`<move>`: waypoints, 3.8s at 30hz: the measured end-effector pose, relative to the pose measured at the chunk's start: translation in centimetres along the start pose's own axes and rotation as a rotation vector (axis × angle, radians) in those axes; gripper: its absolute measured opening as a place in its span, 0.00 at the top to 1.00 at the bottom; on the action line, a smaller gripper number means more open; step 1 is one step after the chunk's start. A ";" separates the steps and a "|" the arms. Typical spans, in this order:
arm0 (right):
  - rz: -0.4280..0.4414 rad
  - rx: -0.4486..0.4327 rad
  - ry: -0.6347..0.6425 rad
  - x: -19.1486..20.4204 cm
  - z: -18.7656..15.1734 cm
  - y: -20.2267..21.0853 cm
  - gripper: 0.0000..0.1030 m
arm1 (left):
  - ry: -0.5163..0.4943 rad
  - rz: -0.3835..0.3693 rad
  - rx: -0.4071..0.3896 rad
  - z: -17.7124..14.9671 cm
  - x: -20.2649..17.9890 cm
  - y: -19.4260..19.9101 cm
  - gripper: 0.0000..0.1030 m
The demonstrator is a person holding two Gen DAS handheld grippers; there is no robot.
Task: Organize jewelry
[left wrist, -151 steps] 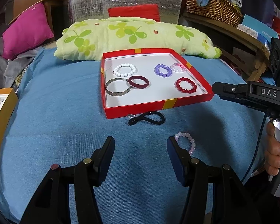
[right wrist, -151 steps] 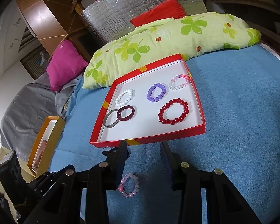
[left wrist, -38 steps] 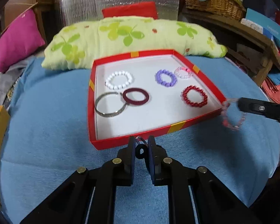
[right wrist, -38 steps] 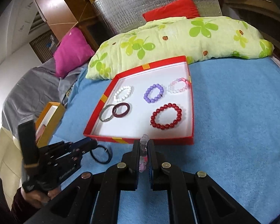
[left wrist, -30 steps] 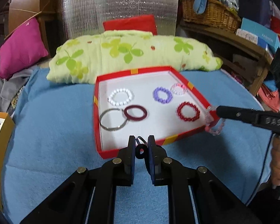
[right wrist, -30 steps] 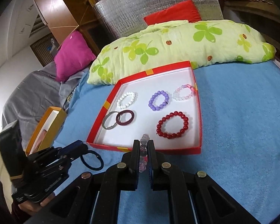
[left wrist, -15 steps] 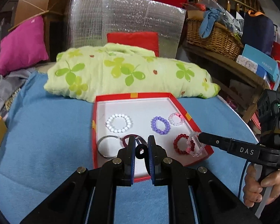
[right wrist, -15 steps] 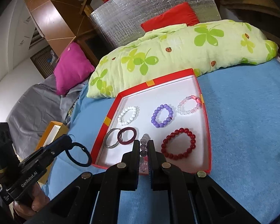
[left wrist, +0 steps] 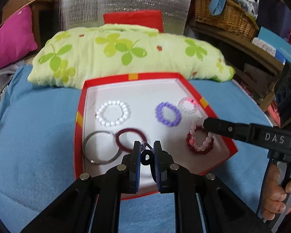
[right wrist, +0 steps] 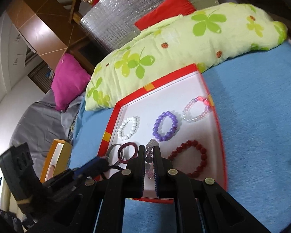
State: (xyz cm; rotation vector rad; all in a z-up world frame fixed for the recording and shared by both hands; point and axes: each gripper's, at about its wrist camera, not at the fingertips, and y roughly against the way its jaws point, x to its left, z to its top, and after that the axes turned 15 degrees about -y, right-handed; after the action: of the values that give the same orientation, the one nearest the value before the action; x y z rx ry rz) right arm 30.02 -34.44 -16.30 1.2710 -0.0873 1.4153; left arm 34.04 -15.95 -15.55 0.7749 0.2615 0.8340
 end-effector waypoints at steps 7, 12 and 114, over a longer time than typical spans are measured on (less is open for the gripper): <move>-0.009 0.037 -0.007 0.7 -0.9 -2.4 0.92 | 0.022 0.037 0.053 -1.3 1.1 -0.5 0.83; -0.032 0.048 -0.004 0.8 -1.2 -3.7 0.89 | 0.011 0.063 0.063 -1.6 1.2 -0.3 0.79; -0.322 -0.230 0.369 5.4 -11.2 7.8 0.70 | -0.016 0.531 -0.069 -5.8 0.9 12.5 0.12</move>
State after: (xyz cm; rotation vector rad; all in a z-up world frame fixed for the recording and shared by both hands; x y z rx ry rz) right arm 18.77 -25.80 -12.52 0.7807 0.1926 1.2939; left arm 24.68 -7.08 -10.67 0.7966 0.0072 1.3285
